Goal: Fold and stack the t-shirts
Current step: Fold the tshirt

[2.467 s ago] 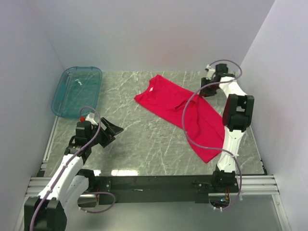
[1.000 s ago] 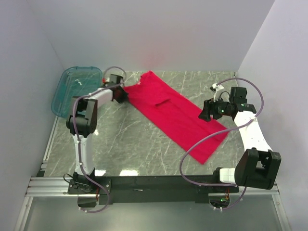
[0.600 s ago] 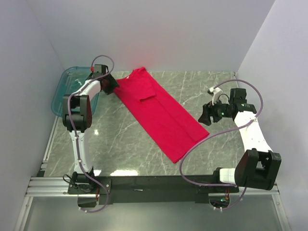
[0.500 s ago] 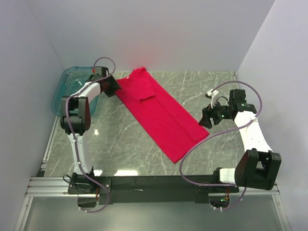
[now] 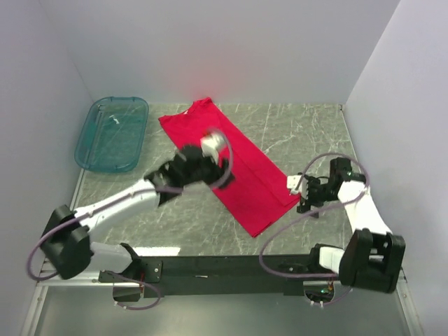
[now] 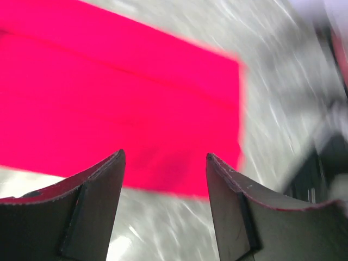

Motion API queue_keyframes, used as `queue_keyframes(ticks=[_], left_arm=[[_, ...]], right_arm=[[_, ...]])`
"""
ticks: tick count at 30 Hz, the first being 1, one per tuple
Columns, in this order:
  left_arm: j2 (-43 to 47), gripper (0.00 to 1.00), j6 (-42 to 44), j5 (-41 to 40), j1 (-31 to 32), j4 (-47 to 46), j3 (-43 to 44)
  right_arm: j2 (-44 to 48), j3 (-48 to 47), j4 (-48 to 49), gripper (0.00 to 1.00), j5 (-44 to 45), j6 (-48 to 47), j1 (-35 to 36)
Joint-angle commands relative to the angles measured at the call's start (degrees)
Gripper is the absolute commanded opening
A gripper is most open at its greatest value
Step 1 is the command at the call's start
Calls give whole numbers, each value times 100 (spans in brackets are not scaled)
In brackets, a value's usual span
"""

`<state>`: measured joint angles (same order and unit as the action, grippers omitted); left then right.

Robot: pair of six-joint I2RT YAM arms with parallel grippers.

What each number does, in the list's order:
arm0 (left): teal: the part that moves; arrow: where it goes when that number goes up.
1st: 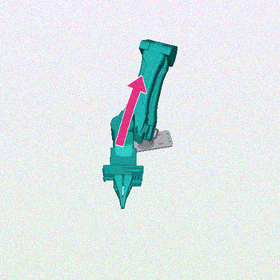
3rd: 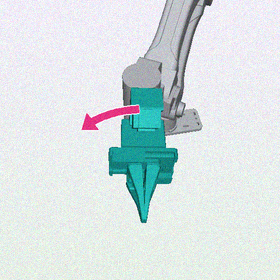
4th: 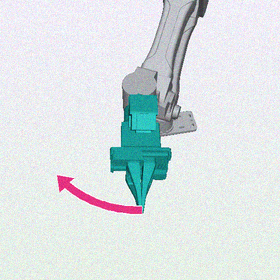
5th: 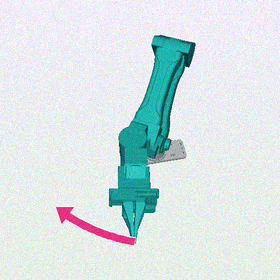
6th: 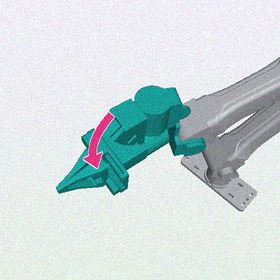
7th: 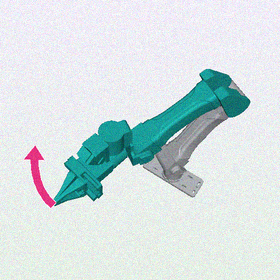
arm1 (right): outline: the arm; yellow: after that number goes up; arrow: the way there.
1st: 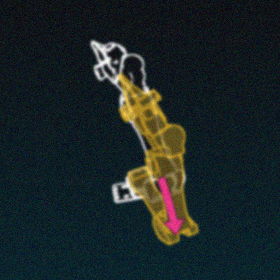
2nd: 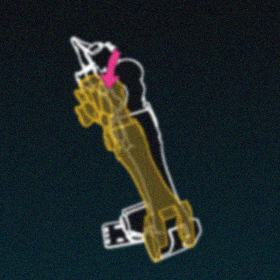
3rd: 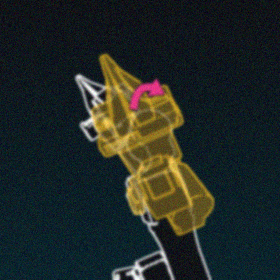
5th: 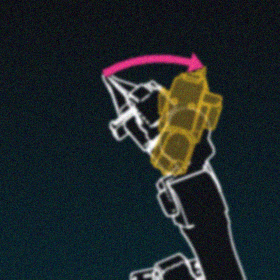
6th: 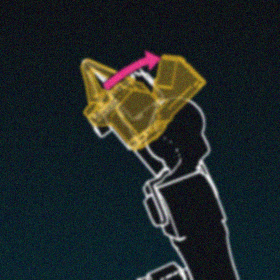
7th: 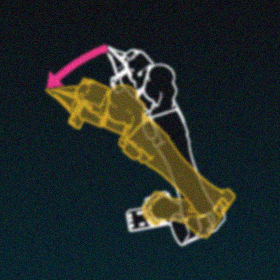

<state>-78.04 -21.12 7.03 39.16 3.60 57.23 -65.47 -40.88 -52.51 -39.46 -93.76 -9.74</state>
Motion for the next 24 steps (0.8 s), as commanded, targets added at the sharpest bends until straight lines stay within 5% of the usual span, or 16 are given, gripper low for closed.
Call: queue_keyframes(ticks=[1,6,13,24], left_arm=[[482,67,865,-335,706,-342,-1079],[484,68,750,-341,1874,-1027,-1759],[-1159,67,759,-1423,3219,-922,-663],[-2470,64,1172,-1986,3889,-422,113]], right_arm=[[-473,-857,-643,91,-586,-1091,-596],[-984,-1422,-1349,86,-1239,-1426,-1135],[-1600,-2011,-2157,85,-1766,-1452,-1680],[-1750,-1897,-2237,84,-1670,-1470,-1962]])
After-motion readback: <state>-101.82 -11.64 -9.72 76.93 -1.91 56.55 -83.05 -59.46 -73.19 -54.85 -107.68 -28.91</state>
